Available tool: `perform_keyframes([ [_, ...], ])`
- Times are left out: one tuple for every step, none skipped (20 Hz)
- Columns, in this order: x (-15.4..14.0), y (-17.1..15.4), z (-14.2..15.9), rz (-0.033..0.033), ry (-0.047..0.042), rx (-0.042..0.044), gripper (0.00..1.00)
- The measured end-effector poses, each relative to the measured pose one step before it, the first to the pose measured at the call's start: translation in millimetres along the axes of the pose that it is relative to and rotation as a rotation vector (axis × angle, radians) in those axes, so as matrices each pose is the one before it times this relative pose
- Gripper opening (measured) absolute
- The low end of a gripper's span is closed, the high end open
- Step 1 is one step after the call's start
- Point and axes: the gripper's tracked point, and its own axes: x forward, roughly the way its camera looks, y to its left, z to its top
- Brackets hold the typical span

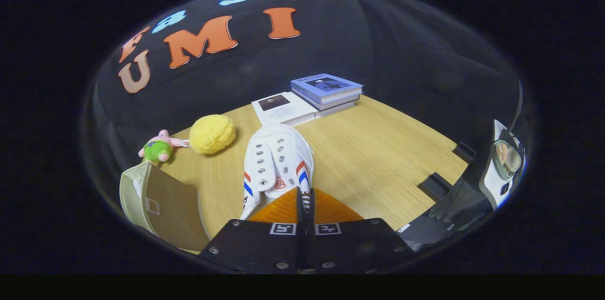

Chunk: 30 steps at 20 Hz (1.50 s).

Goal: Open the storage box then place both shoes into the box .Put the left shoe in first, then the right shoe, with the right side of both shoes facing outward in a uniform manner.

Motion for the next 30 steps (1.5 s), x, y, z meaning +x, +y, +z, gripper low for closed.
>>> perform_keyframes([
  [-6.11,15.05,1.83,0.01752,-0.00180,0.00250,0.00],
  [-5.51,14.91,2.66,0.01942,-0.00253,-0.00715,0.00],
  [-4.03,16.36,4.81,0.02065,-0.01698,-0.00542,0.00],
  [-5.49,16.45,0.30,0.02397,-0.00145,-0.01160,0.00],
  [-3.97,16.53,2.06,0.02485,-0.00584,-0.00841,0.00],
  [-4.25,17.23,0.83,0.02347,-0.00636,-0.00354,0.00],
  [-3.33,17.17,-1.08,0.02575,0.00378,-0.00674,0.00],
  [-3.56,17.33,-1.24,0.02812,0.00505,-0.01041,0.00],
  [-2.13,16.48,-0.11,0.02445,-0.00288,-0.00637,0.00],
  [-1.80,15.00,-2.55,0.02627,0.00725,-0.01130,0.00],
  [-1.42,15.44,-2.18,0.02555,0.00437,-0.01040,0.00],
  [-0.38,13.04,-2.54,0.02013,0.00503,-0.00529,0.00],
  [-0.01,12.31,-2.31,0.01852,0.00693,-0.00539,0.00],
  [0.02,10.59,-2.88,0.01455,0.00365,-0.01141,0.00],
  [1.33,9.46,-1.77,0.00916,-0.00091,-0.01572,0.00],
  [1.71,7.25,-2.70,0.00748,0.00564,-0.02105,0.00],
  [1.71,6.73,-2.32,0.00680,0.00095,-0.01657,0.00],
  [1.75,6.38,-4.34,0.00479,0.00768,-0.00726,0.00],
  [1.46,7.69,-5.10,0.00714,0.01063,-0.00409,0.00],
  [3.23,5.91,-4.20,0.00526,0.00635,-0.00573,0.00],
  [0.20,2.27,-3.89,0.00240,0.00587,-0.00964,0.00],
  [1.14,1.92,-3.59,0.00178,0.00423,-0.00955,0.00],
  [1.57,3.19,-4.13,0.00299,0.00899,-0.01263,0.00],
  [1.07,2.83,-3.10,0.00103,-0.00041,-0.00589,0.00],
  [1.84,1.87,-4.31,-0.00077,0.00729,-0.01360,0.00],
  [1.79,0.42,-5.11,-0.00327,0.00825,-0.01102,0.00],
  [2.70,1.12,-5.60,-0.00437,0.01369,-0.00756,0.01],
  [1.80,0.49,-5.97,-0.00220,0.01664,-0.00602,0.00],
  [2.53,0.92,-6.43,-0.00033,0.01951,-0.00744,0.00],
  [2.40,1.04,-4.25,-0.00069,0.01091,-0.00266,0.00],
])
